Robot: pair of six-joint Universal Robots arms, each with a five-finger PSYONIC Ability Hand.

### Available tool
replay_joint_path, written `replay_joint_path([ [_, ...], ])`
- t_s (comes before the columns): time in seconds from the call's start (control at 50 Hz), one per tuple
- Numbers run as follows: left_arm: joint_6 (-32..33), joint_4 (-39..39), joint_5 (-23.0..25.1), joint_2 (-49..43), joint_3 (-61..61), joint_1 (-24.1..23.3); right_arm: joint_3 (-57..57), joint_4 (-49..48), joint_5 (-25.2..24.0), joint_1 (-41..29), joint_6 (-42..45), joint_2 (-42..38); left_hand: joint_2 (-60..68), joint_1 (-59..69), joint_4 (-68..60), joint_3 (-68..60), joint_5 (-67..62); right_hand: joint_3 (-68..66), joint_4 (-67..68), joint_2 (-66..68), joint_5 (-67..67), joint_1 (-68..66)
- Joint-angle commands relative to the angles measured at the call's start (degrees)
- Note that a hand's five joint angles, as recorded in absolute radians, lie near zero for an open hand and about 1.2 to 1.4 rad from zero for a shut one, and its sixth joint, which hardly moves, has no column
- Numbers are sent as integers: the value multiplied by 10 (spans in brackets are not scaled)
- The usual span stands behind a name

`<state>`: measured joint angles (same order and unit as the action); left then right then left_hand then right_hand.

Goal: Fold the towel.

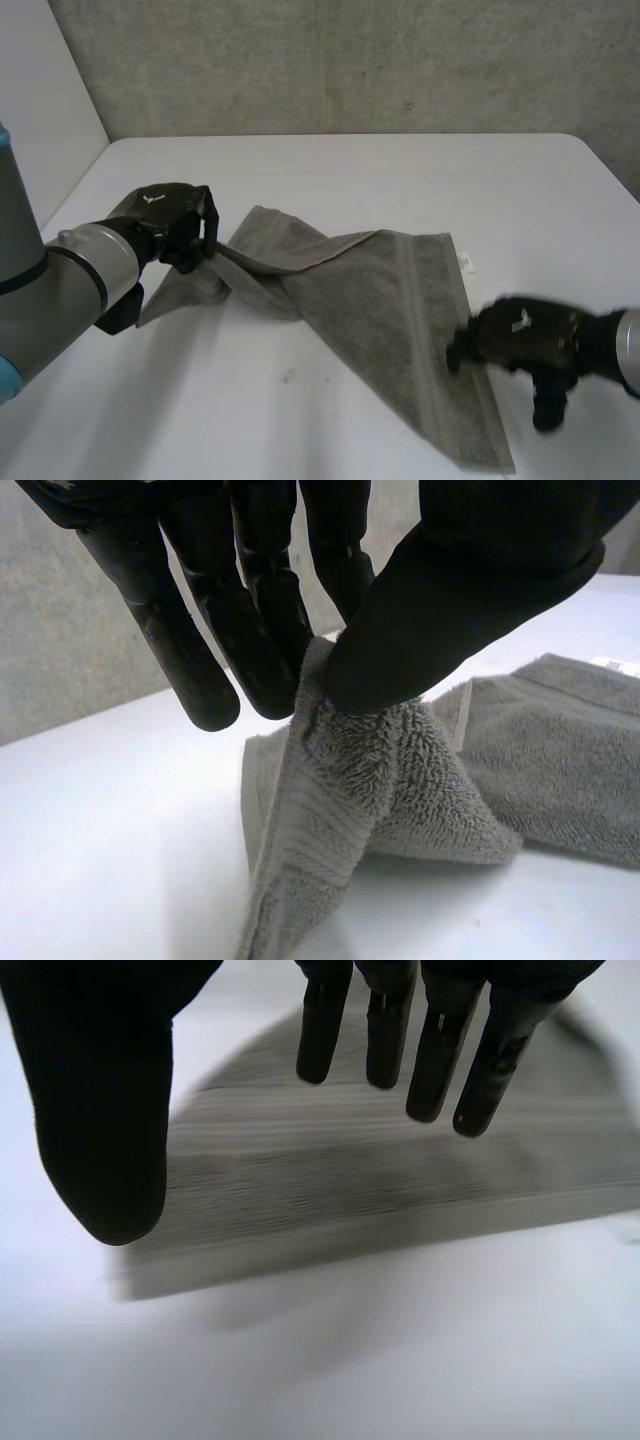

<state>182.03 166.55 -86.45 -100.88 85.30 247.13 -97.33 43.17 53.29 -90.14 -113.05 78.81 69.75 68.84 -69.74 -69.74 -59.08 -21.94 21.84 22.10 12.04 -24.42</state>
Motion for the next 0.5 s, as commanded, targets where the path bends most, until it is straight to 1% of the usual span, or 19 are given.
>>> replay_joint_path([
  [0.02,0,-2,1,40,-1,-1,62,-154,-11,-6,-198,13,102,112,-103,-103,-109,119,-118,-121,-120,144],
  [0.06,1,-3,2,52,-1,-2,87,-198,-11,-9,-286,11,102,112,-103,-103,-109,119,-118,-121,-120,144],
  [0.08,1,-4,3,66,-1,-6,87,-198,-11,-9,-286,11,102,112,-103,-103,-109,119,-118,-121,-120,144],
  [0.1,1,-4,3,66,-1,-6,104,-214,-11,-17,-326,6,102,112,-103,-103,-109,119,-118,-121,-120,144],
  [0.12,1,-3,3,80,-1,-11,104,-215,-11,-17,-327,6,102,112,-103,-103,-109,119,-118,-121,-120,144],
  [0.16,2,-3,3,95,-2,-17,149,-245,-7,-49,-394,-31,102,112,-103,-103,-109,119,-118,-121,-120,144],
  [0.18,3,-3,2,110,-2,-23,149,-245,-7,-50,-394,-31,102,112,-103,-103,-109,119,-118,-121,-120,144],
  [0.22,3,-3,3,125,-2,-30,211,-268,10,-86,-460,-89,102,112,-103,-103,-109,119,-118,-121,-120,144],
  [0.24,3,-3,2,139,-1,-35,211,-268,10,-86,-460,-89,102,112,-103,-103,-109,119,-118,-121,-120,144],
  [0.26,3,-3,2,140,-1,-35,245,-275,22,-106,-486,-118,102,112,-103,-103,-109,119,-118,-121,-120,144],
  [0.28,3,-4,2,151,0,-41,246,-275,23,-106,-487,-118,102,112,-103,-103,-109,119,-118,-121,-120,144],
  [0.32,3,-5,2,161,0,-48,311,-286,37,-137,-520,-181,102,112,-103,-103,-109,119,-118,-121,-120,144],
  [0.34,4,-5,2,170,5,-54,311,-286,37,-137,-520,-182,102,112,-103,-103,-109,119,-118,-121,-120,144],
  [0.38,7,-4,2,179,13,-60,374,-291,36,-157,-531,-249,102,112,-103,-103,-109,119,-118,-121,-120,144],
  [0.4,13,-3,2,187,21,-66,374,-291,36,-157,-531,-249,102,112,-103,-103,-109,119,-118,-121,-120,144],
  [0.44,22,-2,2,196,28,-70,424,-292,33,-179,-532,-307,102,112,-103,-103,-109,119,-118,-121,-120,144],
  [0.46,22,-2,2,196,29,-70,424,-292,33,-180,-532,-307,102,112,-103,-103,-109,119,-118,-121,-120,144],
  [0.48,32,-1,2,200,37,-74,444,-292,33,-194,-532,-335,102,112,-103,-103,-109,119,-118,-121,-120,144],
  [0.5,43,-1,1,204,47,-76,444,-292,33,-195,-532,-335,102,112,-103,-103,-109,119,-118,-121,-120,144],
])
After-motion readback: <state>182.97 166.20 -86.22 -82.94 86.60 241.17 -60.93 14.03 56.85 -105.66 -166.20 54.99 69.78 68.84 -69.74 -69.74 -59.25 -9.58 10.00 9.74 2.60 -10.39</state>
